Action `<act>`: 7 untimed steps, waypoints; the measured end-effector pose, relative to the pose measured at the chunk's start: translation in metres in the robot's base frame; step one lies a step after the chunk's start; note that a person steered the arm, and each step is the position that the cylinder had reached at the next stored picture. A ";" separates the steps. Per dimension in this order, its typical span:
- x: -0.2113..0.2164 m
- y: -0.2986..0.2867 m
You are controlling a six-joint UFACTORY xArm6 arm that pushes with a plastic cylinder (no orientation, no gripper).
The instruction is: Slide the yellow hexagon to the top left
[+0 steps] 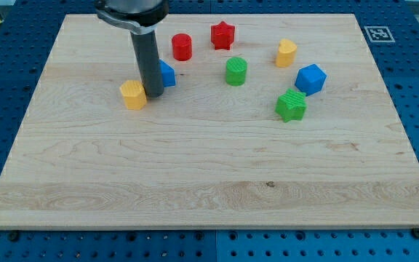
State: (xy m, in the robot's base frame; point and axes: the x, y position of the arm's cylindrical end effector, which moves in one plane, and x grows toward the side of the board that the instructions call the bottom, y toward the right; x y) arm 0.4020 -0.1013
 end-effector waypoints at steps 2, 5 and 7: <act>0.033 0.023; 0.030 -0.039; 0.012 -0.039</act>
State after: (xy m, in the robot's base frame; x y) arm 0.4141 -0.1406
